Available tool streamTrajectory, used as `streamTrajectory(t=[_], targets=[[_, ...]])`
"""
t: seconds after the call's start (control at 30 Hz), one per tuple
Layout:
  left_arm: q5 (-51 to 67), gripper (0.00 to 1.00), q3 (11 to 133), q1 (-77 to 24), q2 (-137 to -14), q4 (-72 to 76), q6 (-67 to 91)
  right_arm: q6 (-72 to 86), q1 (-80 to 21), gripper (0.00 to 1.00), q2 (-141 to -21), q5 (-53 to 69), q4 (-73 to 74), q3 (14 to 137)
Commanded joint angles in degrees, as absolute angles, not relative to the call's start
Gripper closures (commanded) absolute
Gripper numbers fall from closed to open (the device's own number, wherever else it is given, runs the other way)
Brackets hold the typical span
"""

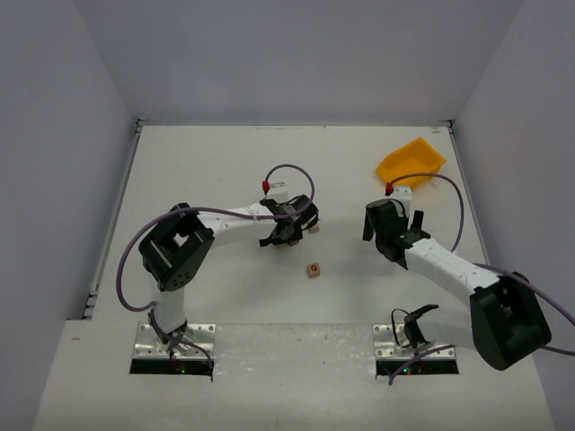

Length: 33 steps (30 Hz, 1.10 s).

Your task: Build the wood block tower

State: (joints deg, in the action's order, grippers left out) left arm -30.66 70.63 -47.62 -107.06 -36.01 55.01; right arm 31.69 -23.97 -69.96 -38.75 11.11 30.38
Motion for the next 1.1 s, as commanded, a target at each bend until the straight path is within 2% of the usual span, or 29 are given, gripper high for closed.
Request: streamTrajectory(t=[0.0, 0.2, 0.27, 0.33, 0.57, 0.73, 0.87, 1.07], targets=[[-31.2, 0.39, 69.8, -47.4, -106.6, -35.1, 57.2, 33.6, -23.7, 0.01, -68.5, -41.7, 10.3, 30.1], [-31.4, 0.48, 69.3, -47.4, -106.2, -34.7, 57.7, 33.4, -23.7, 0.01, -68.9, -41.5, 10.3, 30.2], [-31.5, 0.55, 69.1, -47.4, -106.0, -34.6, 57.9, 33.3, -23.7, 0.01, -69.1, -41.5, 10.4, 30.3], [-31.5, 0.58, 69.1, -47.4, -106.0, -34.4, 57.9, 33.2, -23.7, 0.01, -69.2, -41.4, 10.3, 30.4], [-31.3, 0.81, 69.1, -47.4, -105.6, -33.7, 55.4, 33.1, -23.7, 0.01, -69.7, -41.0, 10.3, 30.6], [-31.6, 0.96, 65.2, -48.4, -99.1, -32.3, 48.9, 33.2, -23.7, 0.01, -69.5, -40.9, 10.3, 30.5], [-29.2, 0.97, 59.4, -50.1, -94.6, -31.6, 49.6, 33.3, -23.7, 0.01, -69.7, -40.7, 10.4, 30.7], [-24.5, 1.00, 57.9, -54.9, -93.2, -29.7, 52.5, 33.1, -23.7, 0.01, -70.3, -40.0, 10.3, 30.9]])
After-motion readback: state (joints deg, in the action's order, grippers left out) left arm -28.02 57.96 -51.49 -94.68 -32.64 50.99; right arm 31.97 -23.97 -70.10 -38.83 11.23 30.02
